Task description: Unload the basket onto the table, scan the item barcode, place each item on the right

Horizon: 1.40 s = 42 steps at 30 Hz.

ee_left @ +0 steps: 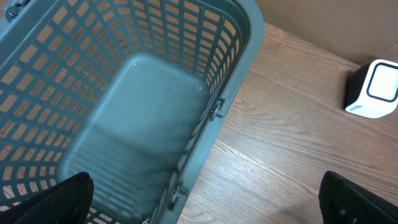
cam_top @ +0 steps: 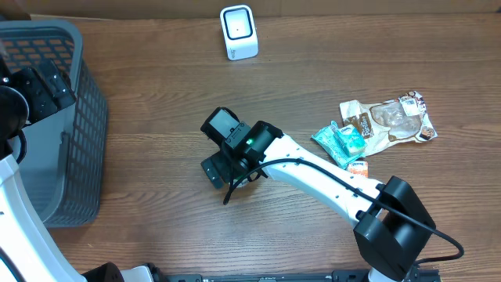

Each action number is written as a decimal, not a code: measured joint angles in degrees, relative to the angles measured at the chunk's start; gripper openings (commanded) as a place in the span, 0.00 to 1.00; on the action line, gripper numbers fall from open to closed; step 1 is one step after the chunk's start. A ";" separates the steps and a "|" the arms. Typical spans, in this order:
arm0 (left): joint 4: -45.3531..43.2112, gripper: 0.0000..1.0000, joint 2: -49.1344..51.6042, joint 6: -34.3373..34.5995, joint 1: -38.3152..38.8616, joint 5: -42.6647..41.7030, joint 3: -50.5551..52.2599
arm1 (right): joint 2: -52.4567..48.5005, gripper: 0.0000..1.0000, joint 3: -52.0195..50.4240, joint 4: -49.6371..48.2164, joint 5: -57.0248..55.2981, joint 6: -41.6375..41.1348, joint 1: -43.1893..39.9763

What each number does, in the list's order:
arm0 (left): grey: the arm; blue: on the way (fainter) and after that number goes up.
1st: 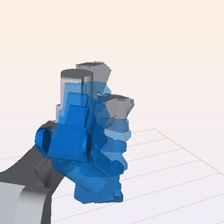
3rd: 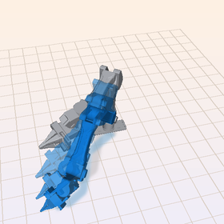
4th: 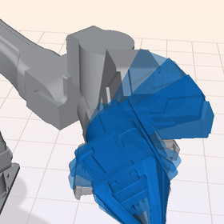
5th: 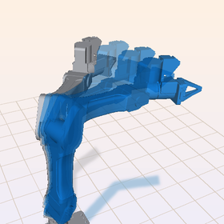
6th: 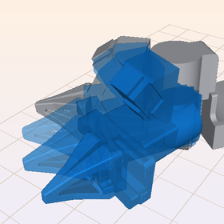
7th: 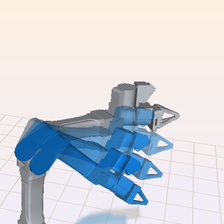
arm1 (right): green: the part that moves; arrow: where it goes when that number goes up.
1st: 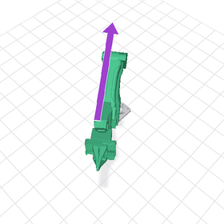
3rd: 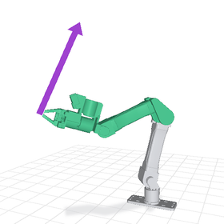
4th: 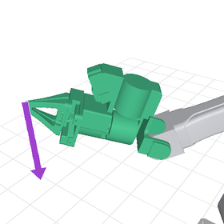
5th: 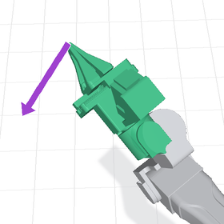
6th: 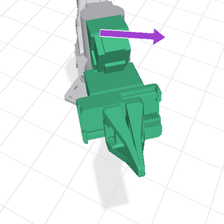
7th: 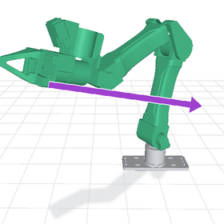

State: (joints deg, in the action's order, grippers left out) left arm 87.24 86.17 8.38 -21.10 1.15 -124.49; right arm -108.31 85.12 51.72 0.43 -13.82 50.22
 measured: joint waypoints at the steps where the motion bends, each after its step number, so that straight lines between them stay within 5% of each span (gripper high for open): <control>1: 0.00 1.00 0.00 0.00 0.00 0.00 0.00 | 0.04 1.00 -0.37 -0.33 -1.05 -0.37 0.00; 16: 0.00 1.00 0.00 0.00 0.00 0.00 0.00 | 0.04 1.00 4.11 4.04 -3.82 -3.04 -0.28; 36: 0.00 0.99 0.00 0.00 0.00 0.00 0.00 | -1.70 1.00 3.34 1.46 -5.73 -23.17 -0.20; 42: 0.00 0.99 0.00 0.00 0.00 0.00 0.00 | -4.11 0.87 2.89 2.03 -4.00 -24.74 0.35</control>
State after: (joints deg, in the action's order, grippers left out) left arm 87.24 86.17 8.38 -21.10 1.15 -124.49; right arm -112.42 88.01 53.76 -3.57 -38.57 50.57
